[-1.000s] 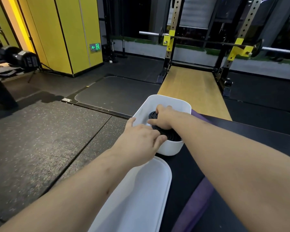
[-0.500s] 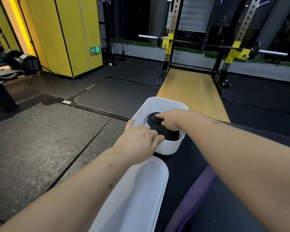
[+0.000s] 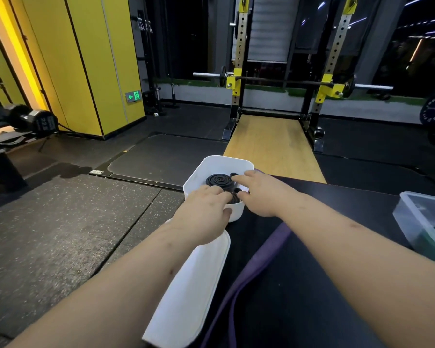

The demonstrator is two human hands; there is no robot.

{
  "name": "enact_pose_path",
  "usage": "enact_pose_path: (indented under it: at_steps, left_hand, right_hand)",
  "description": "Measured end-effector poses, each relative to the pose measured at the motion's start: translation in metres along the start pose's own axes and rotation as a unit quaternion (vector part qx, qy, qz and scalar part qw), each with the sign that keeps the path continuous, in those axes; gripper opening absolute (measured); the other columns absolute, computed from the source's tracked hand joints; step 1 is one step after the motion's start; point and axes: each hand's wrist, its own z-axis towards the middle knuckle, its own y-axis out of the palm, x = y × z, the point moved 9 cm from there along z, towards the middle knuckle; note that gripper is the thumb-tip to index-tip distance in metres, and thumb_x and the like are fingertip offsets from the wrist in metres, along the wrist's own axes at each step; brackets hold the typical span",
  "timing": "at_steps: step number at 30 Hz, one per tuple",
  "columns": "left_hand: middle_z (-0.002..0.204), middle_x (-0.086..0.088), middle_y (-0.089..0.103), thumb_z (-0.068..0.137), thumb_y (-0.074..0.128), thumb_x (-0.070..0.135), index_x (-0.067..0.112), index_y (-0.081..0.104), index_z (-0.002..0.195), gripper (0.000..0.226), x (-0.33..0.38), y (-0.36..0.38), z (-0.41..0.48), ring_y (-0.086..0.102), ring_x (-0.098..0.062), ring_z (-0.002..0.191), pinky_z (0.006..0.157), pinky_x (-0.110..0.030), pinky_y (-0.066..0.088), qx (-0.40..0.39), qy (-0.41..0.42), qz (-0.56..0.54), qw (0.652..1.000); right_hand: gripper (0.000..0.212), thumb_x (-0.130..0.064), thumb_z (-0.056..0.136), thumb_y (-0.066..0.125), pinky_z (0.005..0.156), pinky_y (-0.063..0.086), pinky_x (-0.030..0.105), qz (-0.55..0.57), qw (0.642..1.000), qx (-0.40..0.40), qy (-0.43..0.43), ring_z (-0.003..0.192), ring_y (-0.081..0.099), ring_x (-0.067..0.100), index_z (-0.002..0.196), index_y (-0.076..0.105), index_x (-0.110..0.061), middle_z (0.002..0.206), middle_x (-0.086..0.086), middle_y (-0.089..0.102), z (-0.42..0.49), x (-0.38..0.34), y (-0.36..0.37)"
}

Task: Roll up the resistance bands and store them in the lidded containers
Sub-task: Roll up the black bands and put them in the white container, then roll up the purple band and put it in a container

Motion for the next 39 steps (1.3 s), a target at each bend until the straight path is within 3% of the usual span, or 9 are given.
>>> enact_pose_path:
  at_steps: [8, 16, 22, 25, 27, 31, 33, 36, 39]
  left_hand:
    - [0.11, -0.007, 0.066, 0.096, 0.047, 0.036, 0.021, 0.05, 0.09, 0.016, 0.065, 0.019, -0.079, 0.06, -0.03, 0.102, 0.081, -0.038, 0.049, -0.155, -0.058, 0.013, 0.986]
    - [0.112, -0.004, 0.066, 0.094, 0.052, 0.029, 0.02, 0.061, 0.109, 0.02, 0.099, 0.033, -0.111, 0.063, -0.029, 0.103, 0.081, -0.033, 0.041, -0.176, -0.093, 0.111, 0.974]
    - [0.072, -0.01, 0.061, 0.084, 0.059, 0.019, 0.008, 0.055, 0.066, 0.022, 0.131, 0.034, -0.1, 0.056, -0.028, 0.072, 0.066, -0.035, 0.047, -0.188, -0.144, -0.162, 0.958]
    - [0.068, -0.006, 0.059, 0.091, 0.061, 0.009, 0.007, 0.064, 0.076, 0.015, 0.163, 0.042, -0.107, 0.052, -0.02, 0.062, 0.054, -0.026, 0.039, -0.181, -0.19, -0.45, 0.854]
    - [0.085, -0.016, 0.069, 0.097, 0.057, 0.003, 0.005, 0.069, 0.091, 0.013, 0.188, 0.049, -0.11, 0.063, -0.025, 0.076, 0.066, -0.028, 0.049, -0.181, -0.191, -0.604, 0.753]
    - [0.109, -0.024, 0.071, 0.101, 0.051, 0.003, 0.001, 0.065, 0.111, 0.017, 0.217, 0.049, -0.114, 0.067, -0.037, 0.098, 0.088, -0.048, 0.054, -0.16, -0.177, -0.768, 0.594]
    - [0.11, -0.022, 0.073, 0.102, 0.05, 0.004, 0.003, 0.066, 0.112, 0.019, 0.223, 0.053, -0.12, 0.071, -0.034, 0.093, 0.081, -0.044, 0.058, -0.174, -0.17, -0.764, 0.597]
    - [0.109, -0.02, 0.074, 0.103, 0.05, 0.005, 0.007, 0.067, 0.109, 0.018, 0.221, 0.065, -0.133, 0.071, -0.029, 0.089, 0.075, -0.042, 0.058, -0.197, -0.187, -0.716, 0.644]
    - [0.115, -0.024, 0.072, 0.103, 0.051, 0.006, 0.007, 0.066, 0.109, 0.017, 0.216, 0.071, -0.139, 0.07, -0.03, 0.092, 0.079, -0.043, 0.058, -0.211, -0.192, -0.71, 0.643]
  right_hand:
    - [0.056, -0.037, 0.103, 0.047, 0.115, 0.04, 0.043, 0.098, 0.993, -0.028, 0.058, 0.139, 0.047, 0.029, 0.158, 0.035, -0.03, 0.156, 0.001, 0.038, -0.135, 0.009, 0.03]
    - [0.048, -0.044, 0.101, 0.048, 0.11, 0.043, 0.036, 0.145, 0.984, -0.024, 0.099, 0.127, 0.054, 0.019, 0.147, 0.049, -0.032, 0.142, -0.004, 0.051, -0.241, 0.013, 0.073]
    - [0.028, -0.043, 0.098, 0.054, 0.093, 0.053, 0.028, 0.241, 0.957, 0.007, 0.158, 0.101, 0.064, 0.009, 0.123, 0.066, -0.037, 0.113, -0.013, 0.067, -0.28, 0.053, 0.079]
    - [0.019, -0.04, 0.098, 0.052, 0.085, 0.061, 0.039, 0.376, 0.904, 0.045, 0.2, 0.084, 0.074, 0.012, 0.1, 0.071, -0.039, 0.093, -0.007, 0.076, -0.284, 0.077, 0.082]
    - [0.026, -0.041, 0.1, 0.051, 0.085, 0.062, 0.049, 0.492, 0.841, 0.073, 0.213, 0.083, 0.077, 0.021, 0.096, 0.074, -0.03, 0.089, 0.001, 0.079, -0.287, 0.082, 0.084]
    - [0.042, -0.044, 0.106, 0.051, 0.097, 0.057, 0.045, 0.743, 0.626, 0.086, 0.223, 0.105, 0.074, 0.028, 0.111, 0.078, -0.012, 0.109, 0.012, 0.079, -0.29, 0.078, 0.085]
    - [0.042, -0.038, 0.106, 0.053, 0.1, 0.055, 0.047, 0.794, 0.564, 0.069, 0.217, 0.102, 0.074, 0.033, 0.108, 0.079, -0.005, 0.11, 0.021, 0.077, -0.289, 0.072, 0.084]
    - [0.035, -0.027, 0.105, 0.054, 0.089, 0.058, 0.043, 0.774, 0.592, 0.035, 0.221, 0.093, 0.075, 0.032, 0.103, 0.08, -0.002, 0.109, 0.025, 0.075, -0.283, 0.07, 0.098]
    - [0.037, -0.032, 0.1, 0.06, 0.097, 0.057, 0.048, 0.787, 0.564, 0.0, 0.25, 0.104, 0.074, 0.036, 0.111, 0.078, -0.001, 0.114, 0.023, 0.075, -0.276, 0.072, 0.119]
